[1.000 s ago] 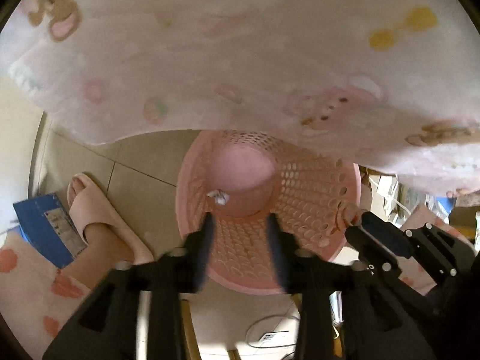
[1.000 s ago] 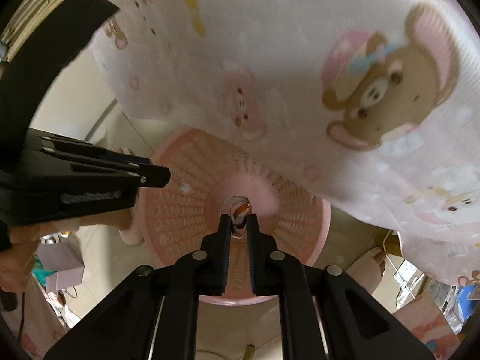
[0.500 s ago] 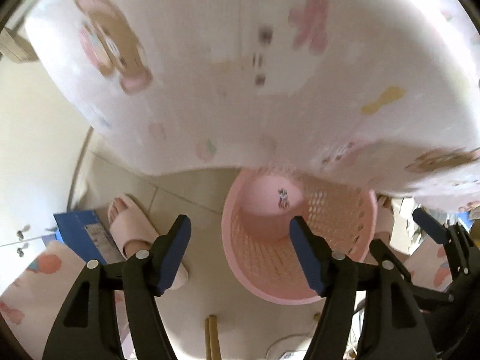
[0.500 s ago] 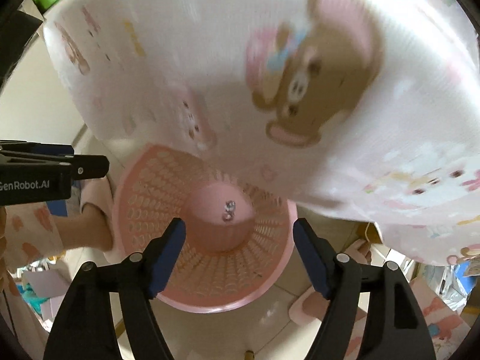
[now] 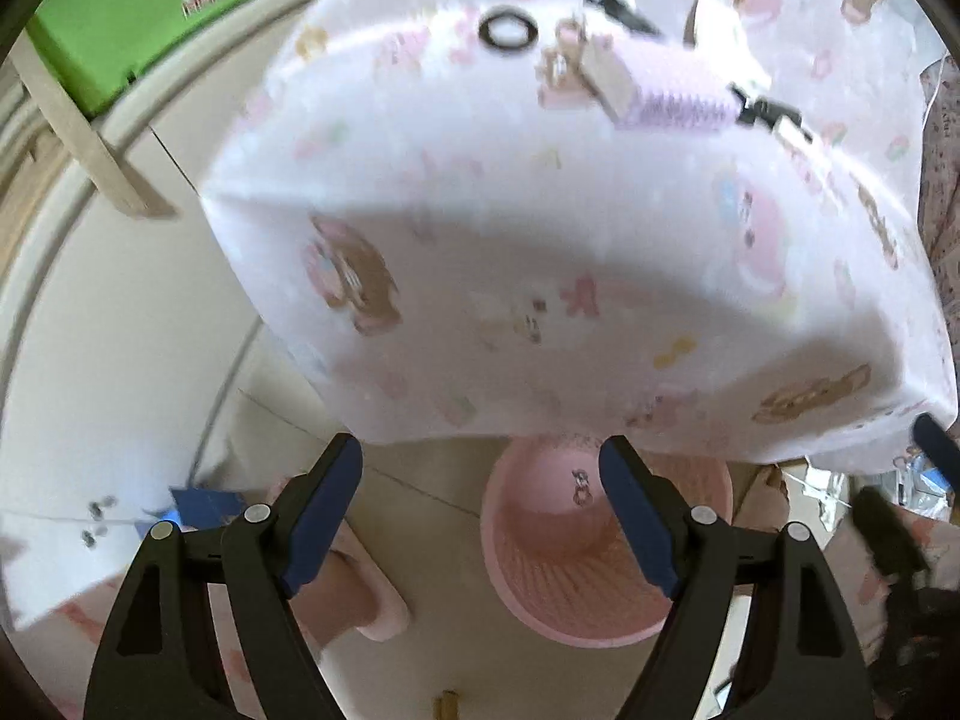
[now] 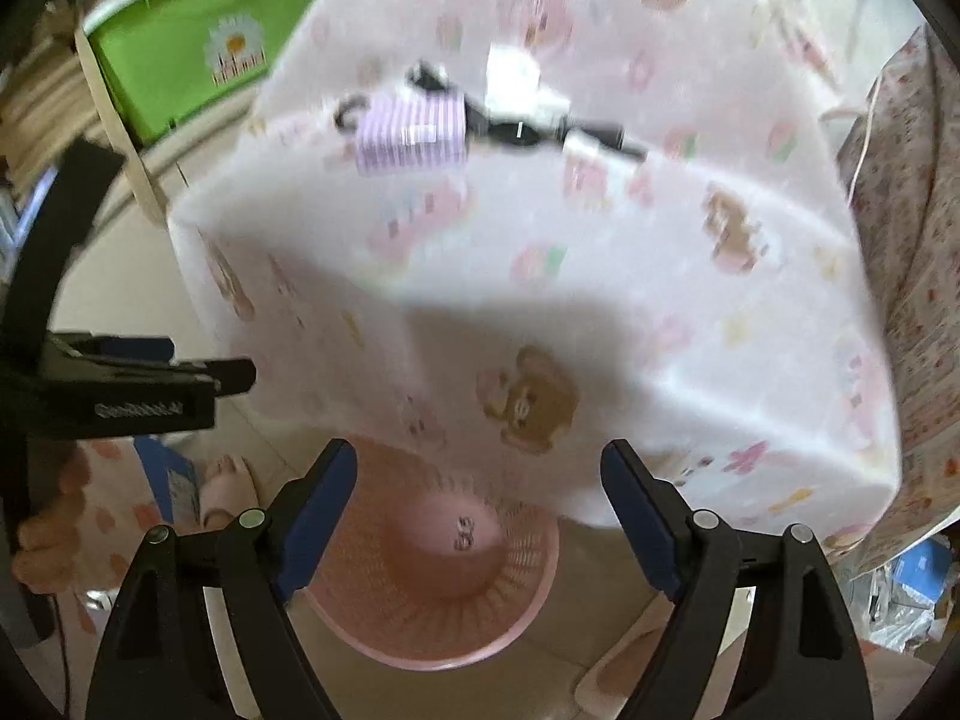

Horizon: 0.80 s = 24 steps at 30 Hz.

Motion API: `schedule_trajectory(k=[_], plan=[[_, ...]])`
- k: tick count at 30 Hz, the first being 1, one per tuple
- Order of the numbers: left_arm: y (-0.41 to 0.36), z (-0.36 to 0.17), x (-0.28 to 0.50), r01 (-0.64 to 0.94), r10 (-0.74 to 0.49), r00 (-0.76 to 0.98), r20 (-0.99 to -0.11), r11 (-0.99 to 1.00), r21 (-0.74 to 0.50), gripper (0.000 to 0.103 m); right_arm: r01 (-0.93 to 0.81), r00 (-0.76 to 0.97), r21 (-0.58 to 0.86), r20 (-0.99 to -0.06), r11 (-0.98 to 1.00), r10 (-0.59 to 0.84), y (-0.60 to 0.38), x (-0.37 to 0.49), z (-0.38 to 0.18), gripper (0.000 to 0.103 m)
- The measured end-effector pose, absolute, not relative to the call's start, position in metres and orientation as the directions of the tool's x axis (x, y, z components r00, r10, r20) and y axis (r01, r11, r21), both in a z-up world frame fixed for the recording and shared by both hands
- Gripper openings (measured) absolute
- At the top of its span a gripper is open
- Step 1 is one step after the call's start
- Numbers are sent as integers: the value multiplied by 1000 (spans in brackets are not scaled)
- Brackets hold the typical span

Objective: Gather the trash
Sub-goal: 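Bring the left gripper back over the table toward the gingham box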

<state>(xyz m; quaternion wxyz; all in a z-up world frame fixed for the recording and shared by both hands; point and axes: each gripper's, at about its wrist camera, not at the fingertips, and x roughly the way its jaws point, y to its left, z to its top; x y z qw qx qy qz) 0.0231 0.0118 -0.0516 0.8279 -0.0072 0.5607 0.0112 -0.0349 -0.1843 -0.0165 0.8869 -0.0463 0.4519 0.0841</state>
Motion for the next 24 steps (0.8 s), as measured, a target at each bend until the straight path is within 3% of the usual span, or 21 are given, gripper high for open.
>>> schedule_trajectory(k=[13,17,19,24], plan=[[2,41,78,31,8,490,-872,999,27,89,-141,688,-58,-724,988,56,-231,14,66,88],[-1,68,98,47,-47,528,-848,999,-26,95,-98,740,-64,-672,993,30,-254,30,96,92],[-1,80,106,28,-44,558,-828,999,-34,102,-103,740,-47,-672,994,45,-262,41,100,92],[7,75,122,-4,-42,568,-822,999,-54,102,-72,741,-40,-671,997,27,-273,64,93,92]])
